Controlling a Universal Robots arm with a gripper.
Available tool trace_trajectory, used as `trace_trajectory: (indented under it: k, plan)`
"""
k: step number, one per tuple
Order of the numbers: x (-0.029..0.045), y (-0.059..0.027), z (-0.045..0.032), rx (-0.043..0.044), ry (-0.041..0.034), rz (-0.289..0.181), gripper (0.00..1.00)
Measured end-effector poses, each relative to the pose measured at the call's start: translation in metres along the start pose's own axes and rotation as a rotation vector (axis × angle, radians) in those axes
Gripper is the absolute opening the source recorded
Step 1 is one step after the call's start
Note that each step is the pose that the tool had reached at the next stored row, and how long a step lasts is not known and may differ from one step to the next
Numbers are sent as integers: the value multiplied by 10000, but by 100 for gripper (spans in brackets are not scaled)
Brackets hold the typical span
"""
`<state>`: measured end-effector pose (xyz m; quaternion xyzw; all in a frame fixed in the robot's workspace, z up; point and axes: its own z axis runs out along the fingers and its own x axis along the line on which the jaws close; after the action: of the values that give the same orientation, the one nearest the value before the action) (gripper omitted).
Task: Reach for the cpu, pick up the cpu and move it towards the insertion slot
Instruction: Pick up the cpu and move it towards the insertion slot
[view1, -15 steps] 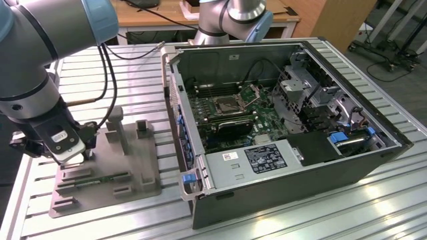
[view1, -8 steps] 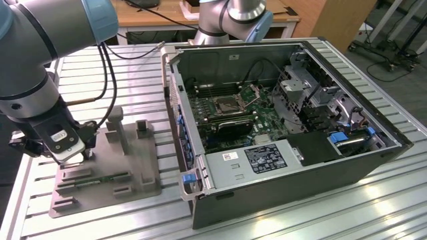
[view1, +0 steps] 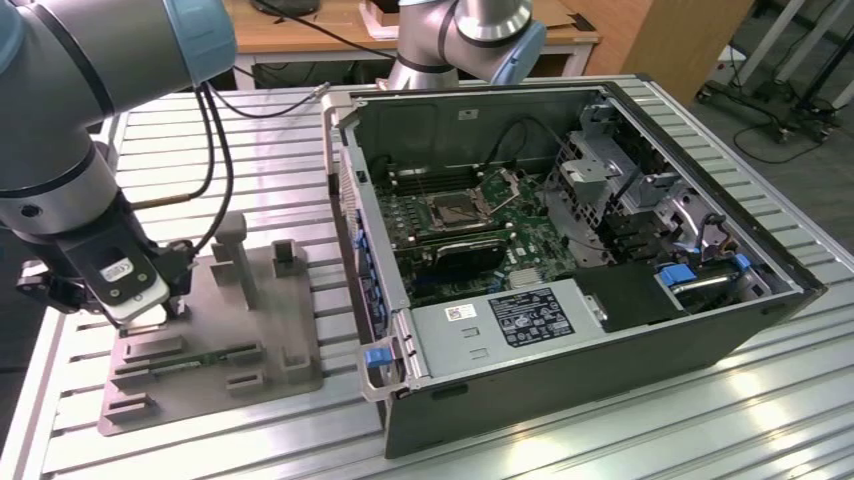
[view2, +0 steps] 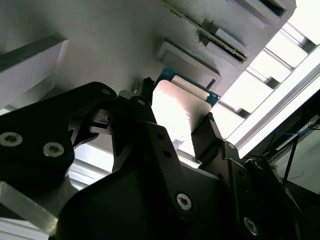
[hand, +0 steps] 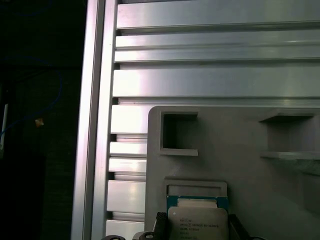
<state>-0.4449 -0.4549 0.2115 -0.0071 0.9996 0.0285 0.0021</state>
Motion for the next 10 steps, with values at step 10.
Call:
trace_trajectory:
  k: [10]
  plan:
    - [0, 1, -24, -1, -1, 0, 55]
